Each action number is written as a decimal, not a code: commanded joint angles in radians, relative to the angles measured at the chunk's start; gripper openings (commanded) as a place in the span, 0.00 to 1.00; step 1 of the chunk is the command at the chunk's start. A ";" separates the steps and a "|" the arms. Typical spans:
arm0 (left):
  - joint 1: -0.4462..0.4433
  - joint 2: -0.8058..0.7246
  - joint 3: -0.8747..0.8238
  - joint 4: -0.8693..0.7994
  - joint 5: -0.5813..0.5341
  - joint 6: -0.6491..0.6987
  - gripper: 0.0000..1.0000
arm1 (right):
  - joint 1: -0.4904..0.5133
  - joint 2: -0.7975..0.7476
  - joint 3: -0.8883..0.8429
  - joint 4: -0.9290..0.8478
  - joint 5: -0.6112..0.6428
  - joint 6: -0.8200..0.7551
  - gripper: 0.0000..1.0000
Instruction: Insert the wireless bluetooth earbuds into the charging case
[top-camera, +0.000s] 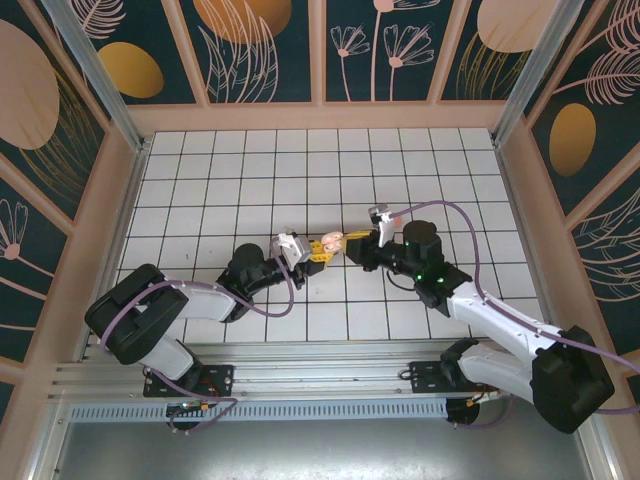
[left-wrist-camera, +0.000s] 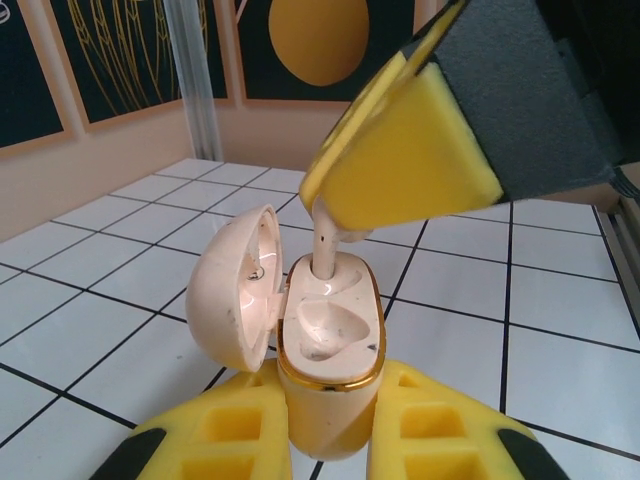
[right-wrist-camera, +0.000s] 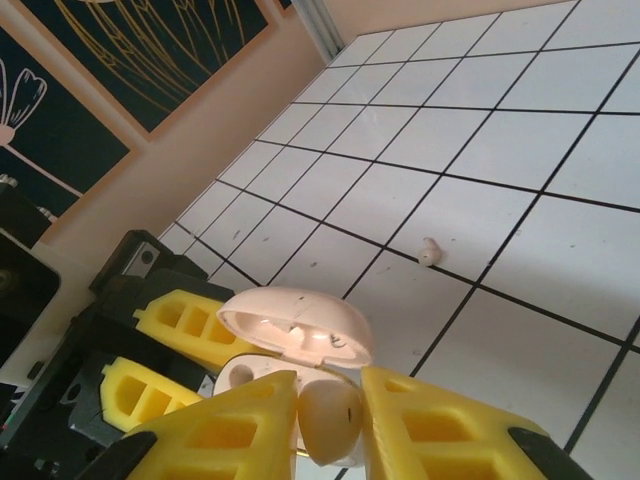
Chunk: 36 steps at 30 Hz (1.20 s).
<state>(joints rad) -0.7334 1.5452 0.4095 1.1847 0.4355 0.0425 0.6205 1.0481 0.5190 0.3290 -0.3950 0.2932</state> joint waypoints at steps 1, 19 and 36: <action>-0.005 -0.027 0.037 0.044 -0.016 0.020 0.08 | 0.018 0.010 0.031 -0.039 -0.025 -0.018 0.26; -0.006 -0.037 0.025 0.020 -0.024 0.034 0.08 | 0.018 -0.046 0.076 -0.052 -0.016 0.006 0.51; -0.005 -0.043 0.016 0.022 -0.022 0.036 0.08 | -0.104 -0.042 0.129 -0.072 -0.218 0.143 0.48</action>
<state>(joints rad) -0.7334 1.5246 0.4160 1.1812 0.4099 0.0631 0.5461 0.9920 0.6113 0.2501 -0.5220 0.3820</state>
